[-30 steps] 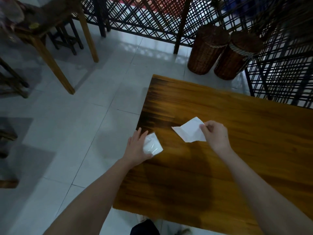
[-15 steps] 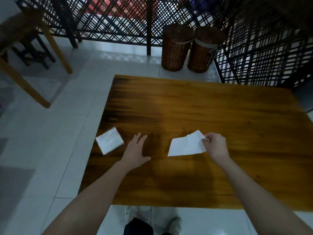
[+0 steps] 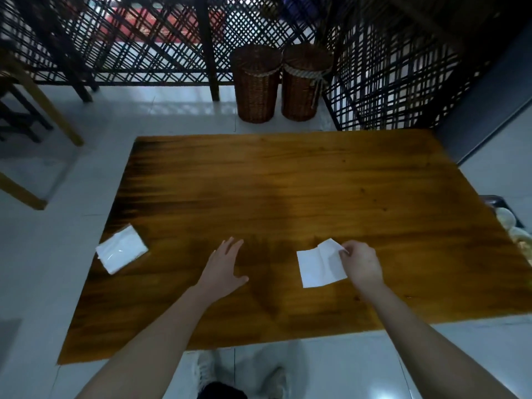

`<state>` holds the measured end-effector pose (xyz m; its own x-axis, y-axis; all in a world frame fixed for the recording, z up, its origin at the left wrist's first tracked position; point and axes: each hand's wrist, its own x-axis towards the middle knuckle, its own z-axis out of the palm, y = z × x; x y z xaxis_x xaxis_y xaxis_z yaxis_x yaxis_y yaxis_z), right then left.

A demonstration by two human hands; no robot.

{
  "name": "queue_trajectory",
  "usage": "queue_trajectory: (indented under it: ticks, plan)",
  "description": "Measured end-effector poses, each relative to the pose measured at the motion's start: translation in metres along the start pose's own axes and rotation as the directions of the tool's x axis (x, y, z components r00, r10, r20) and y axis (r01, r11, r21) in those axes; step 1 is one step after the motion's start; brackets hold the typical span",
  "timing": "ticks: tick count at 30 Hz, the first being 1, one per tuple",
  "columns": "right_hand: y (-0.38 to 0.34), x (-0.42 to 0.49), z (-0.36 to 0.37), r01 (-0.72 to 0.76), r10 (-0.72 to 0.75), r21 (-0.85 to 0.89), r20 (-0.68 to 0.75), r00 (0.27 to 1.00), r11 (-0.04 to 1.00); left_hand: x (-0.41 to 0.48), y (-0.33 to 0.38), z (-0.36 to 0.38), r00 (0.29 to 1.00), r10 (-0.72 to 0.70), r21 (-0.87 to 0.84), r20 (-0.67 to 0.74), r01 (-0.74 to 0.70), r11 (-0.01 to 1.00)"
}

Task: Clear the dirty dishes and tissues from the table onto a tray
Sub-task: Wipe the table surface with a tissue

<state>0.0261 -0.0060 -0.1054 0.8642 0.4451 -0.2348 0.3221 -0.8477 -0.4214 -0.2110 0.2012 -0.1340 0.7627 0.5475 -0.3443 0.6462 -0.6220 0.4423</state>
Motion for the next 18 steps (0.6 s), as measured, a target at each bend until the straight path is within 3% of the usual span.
queue_trajectory:
  ticks: [7, 18]
  plan:
    - [0.014, 0.004, -0.008, 0.034, -0.035, 0.026, 0.033, 0.999, 0.999, 0.011, 0.039, 0.002, 0.999, 0.033, 0.014, 0.013, -0.033, 0.999]
    - [-0.005, 0.003, 0.041, 0.064, -0.055, -0.033, 0.227, 0.972, 0.997, 0.033, 0.02, -0.003, 0.998, -0.031, 0.006, 0.056, 0.03, 1.0]
